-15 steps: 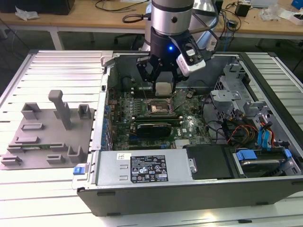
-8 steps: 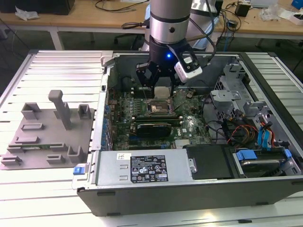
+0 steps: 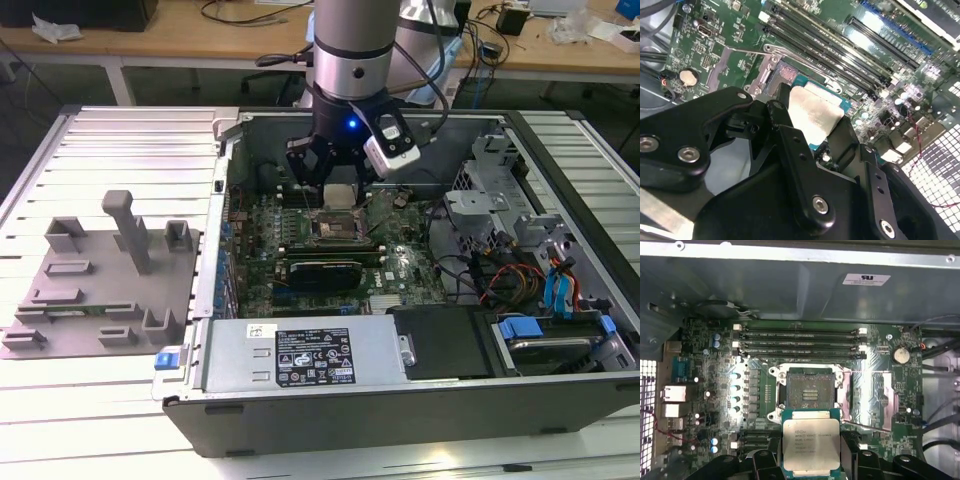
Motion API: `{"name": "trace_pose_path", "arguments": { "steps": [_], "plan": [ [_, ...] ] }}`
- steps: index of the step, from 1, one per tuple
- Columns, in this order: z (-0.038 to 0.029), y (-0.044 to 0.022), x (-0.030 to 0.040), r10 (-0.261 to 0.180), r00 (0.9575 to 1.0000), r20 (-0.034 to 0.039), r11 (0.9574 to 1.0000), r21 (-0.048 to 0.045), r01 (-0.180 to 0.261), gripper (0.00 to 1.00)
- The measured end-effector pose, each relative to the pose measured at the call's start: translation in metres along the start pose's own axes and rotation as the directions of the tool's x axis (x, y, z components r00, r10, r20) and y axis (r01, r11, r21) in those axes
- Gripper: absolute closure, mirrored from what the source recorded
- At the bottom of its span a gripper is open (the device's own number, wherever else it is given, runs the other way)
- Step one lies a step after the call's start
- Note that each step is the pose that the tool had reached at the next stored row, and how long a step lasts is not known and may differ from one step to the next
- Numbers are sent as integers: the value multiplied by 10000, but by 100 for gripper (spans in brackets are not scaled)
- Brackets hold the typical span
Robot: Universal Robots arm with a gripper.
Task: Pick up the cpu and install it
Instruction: 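Pick up the cpu and move it towards the insertion slot, then place the cpu into insertion slot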
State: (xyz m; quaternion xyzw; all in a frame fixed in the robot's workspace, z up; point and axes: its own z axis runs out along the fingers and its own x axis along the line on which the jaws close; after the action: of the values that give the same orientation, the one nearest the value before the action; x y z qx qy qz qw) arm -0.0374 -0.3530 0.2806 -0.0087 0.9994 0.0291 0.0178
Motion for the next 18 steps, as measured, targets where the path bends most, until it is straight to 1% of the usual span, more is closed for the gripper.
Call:
{"name": "trace_pose_path", "arguments": {
  "steps": [2, 4, 18],
  "plan": [
    [18, 36, 2, 0, 10000, 1, 10000, -22, 0, 45],
    [27, 54, 3, 0, 10000, 1, 10000, -28, 0, 45],
    [28, 58, 3, 11, 10000, 1, 10000, -28, -11, 45]
  ]
}}
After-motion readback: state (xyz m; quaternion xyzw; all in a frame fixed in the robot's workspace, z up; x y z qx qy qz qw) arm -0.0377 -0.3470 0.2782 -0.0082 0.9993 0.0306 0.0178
